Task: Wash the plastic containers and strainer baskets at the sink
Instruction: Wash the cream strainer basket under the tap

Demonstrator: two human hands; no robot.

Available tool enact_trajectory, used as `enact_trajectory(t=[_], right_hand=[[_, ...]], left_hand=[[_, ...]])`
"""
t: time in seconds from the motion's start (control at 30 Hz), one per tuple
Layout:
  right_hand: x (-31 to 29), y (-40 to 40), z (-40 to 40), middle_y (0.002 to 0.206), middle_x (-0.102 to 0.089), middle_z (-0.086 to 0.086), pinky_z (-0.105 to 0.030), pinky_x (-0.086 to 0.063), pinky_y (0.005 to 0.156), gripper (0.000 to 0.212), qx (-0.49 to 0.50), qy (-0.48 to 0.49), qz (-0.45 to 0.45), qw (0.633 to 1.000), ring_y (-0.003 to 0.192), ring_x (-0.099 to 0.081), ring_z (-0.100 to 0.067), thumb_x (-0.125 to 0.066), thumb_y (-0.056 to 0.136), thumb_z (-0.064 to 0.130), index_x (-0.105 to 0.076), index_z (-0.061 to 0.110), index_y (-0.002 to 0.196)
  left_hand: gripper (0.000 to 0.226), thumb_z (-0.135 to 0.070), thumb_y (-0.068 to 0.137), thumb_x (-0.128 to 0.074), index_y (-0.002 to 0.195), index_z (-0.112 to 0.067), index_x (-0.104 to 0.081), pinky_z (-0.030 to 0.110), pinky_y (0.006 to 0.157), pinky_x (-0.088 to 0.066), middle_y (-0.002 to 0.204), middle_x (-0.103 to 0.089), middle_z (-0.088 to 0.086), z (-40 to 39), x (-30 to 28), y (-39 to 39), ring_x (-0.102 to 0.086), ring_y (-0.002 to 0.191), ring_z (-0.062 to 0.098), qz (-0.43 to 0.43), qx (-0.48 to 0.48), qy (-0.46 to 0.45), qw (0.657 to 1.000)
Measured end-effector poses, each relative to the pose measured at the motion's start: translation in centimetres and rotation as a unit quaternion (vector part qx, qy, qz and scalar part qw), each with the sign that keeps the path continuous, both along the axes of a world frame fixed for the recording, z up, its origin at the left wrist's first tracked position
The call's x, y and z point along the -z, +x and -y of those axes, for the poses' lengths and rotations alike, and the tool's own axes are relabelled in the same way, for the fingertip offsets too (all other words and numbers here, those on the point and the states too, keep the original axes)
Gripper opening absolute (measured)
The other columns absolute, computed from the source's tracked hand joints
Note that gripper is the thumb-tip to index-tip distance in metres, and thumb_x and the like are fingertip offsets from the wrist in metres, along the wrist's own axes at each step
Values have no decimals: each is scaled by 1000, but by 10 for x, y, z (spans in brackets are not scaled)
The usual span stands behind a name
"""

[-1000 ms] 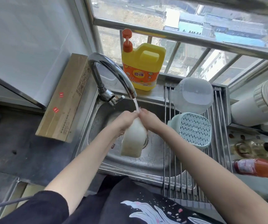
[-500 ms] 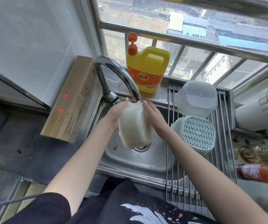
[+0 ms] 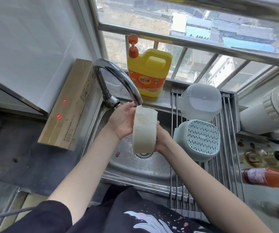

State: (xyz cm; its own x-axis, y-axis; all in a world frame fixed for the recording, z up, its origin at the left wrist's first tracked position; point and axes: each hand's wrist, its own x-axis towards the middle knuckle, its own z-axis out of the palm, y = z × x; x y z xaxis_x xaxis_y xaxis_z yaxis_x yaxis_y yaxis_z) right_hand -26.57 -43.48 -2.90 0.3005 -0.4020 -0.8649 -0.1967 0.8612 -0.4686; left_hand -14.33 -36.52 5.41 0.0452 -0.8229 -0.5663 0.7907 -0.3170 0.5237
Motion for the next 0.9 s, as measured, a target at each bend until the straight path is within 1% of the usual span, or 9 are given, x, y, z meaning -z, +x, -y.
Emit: enact_trajectory(t=[0.13, 0.23, 0.3, 0.4, 0.5, 0.6, 0.67, 0.77, 0.9], right_hand=[[-11, 4, -4, 53, -63, 1, -30, -48, 54, 35, 15, 43, -17, 999, 60, -58, -20, -47, 98, 39, -57, 17, 72], [-16, 4, -5, 78, -63, -5, -39, -51, 80, 35, 36, 53, -39, 997, 68, -55, -21, -36, 101, 25, -59, 10, 79], [-14, 7, -8, 92, -68, -6, -41, -53, 83, 33, 80, 95, -39, 991, 74, -63, -22, -39, 99, 25, -66, 7, 94], [-7, 10, -9, 87, -70, -6, -37, -56, 68, 19, 100, 36, -35, 994, 68, -68, -20, -50, 94, 17, -68, 9, 92], [-20, 8, -2, 93, -59, -8, -33, -46, 75, 17, 88, -117, -58, 988, 81, -58, -19, -43, 95, 14, -60, 15, 99], [-38, 10, 5, 121, -55, -5, -33, -37, 94, 31, -63, -461, -94, 880, 111, -49, -19, -36, 100, 25, -53, 13, 123], [-46, 22, -4, 135, -51, -3, -36, -32, 106, 41, -204, -574, -81, 789, 127, -42, -18, -30, 99, 30, -50, 15, 132], [-40, 33, -16, 141, -49, 0, -42, -25, 111, 53, -368, -645, -187, 643, 137, -32, -17, -15, 97, 36, -47, 23, 138], [-54, 44, -5, 136, -46, -8, -43, -38, 97, 43, -435, -591, -218, 644, 127, -36, -28, -25, 98, 36, -48, 17, 129]], left_hand=[[45, -17, 99, -36, 74, -6, -72, 25, 59, -57, 69, -71, 6, 5, 8, -4, -70, 65, 17, 61, -34, 23, 997], [43, -35, 99, -40, 79, -9, -67, 26, 59, -56, 66, -70, 4, 6, 10, 0, -68, 62, 15, 64, -70, 43, 995], [51, -44, 98, -34, 79, -10, -67, 26, 58, -50, 66, -69, 3, 2, 11, 4, -66, 60, 16, 92, -50, 54, 993], [37, -28, 97, -37, 74, -13, -60, 20, 50, -44, 53, -61, -4, -5, 10, 3, -57, 48, 10, 105, -23, 34, 994], [35, -22, 101, -37, 80, -13, -63, 19, 53, -49, 59, -68, -4, -6, 18, -2, -63, 57, 10, 125, -50, 36, 990], [35, -26, 103, -33, 92, -10, -62, 21, 56, -54, 69, -72, 2, -1, 20, -5, -68, 64, 13, 141, -70, 78, 984], [34, -25, 102, -33, 100, -8, -62, 26, 71, -55, 87, -70, 8, 8, 22, -8, -67, 82, 18, 151, -80, 90, 981], [27, -15, 98, -39, 99, -4, -64, 30, 89, -49, 102, -63, 15, 21, 25, -17, -59, 102, 26, 175, -131, 109, 970], [28, -17, 97, -43, 98, -2, -66, 26, 70, -48, 95, -64, 10, 13, 19, -26, -60, 84, 19, 253, -181, 139, 940]])
